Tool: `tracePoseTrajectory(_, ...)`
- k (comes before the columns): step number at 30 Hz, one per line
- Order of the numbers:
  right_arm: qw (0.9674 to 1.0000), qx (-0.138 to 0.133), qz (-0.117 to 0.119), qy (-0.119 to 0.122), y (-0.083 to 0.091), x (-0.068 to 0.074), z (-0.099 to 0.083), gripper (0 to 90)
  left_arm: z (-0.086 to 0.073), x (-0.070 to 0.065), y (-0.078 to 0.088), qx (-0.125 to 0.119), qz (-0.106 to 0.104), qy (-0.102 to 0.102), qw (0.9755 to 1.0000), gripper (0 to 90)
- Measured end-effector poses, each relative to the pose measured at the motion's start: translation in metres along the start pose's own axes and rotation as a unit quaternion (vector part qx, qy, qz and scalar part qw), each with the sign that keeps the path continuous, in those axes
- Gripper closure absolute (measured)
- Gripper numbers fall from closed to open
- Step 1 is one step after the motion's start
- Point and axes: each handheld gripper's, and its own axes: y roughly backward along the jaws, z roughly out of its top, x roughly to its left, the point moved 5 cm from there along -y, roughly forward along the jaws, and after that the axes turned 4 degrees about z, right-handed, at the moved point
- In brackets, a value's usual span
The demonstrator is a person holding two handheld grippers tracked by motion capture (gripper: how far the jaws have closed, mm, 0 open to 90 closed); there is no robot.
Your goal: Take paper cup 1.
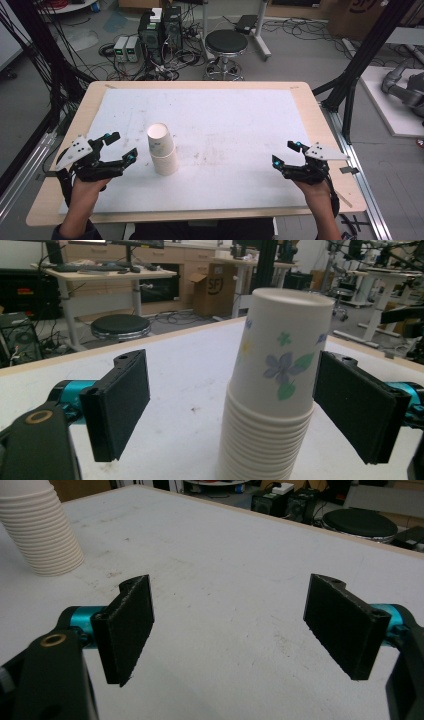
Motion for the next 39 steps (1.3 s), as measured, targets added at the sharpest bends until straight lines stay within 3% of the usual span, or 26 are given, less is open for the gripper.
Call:
tracePoseTrajectory(17, 1.0, 0.0, 0.002, 0.002, 0.001, 0.001, 0.0, 20.8, 0.027, -0.021, -0.026, 0.009, -0.043, -0.005, 0.999, 15.2)
tracePoseTrajectory(33, 1.0, 0.001, 0.003, 0.0, 0.001, 0.002, -0.001, 20.8, 0.023, -0.035, -0.061, 0.047, -0.057, -0.022, 0.997, 15.5)
tracePoseTrajectory(39, 1.0, 0.002, 0.003, -0.001, 0.001, 0.001, -0.001, 20.8, 0.019, -0.035, -0.07, 0.059, -0.047, -0.025, 0.9968, 16.6)
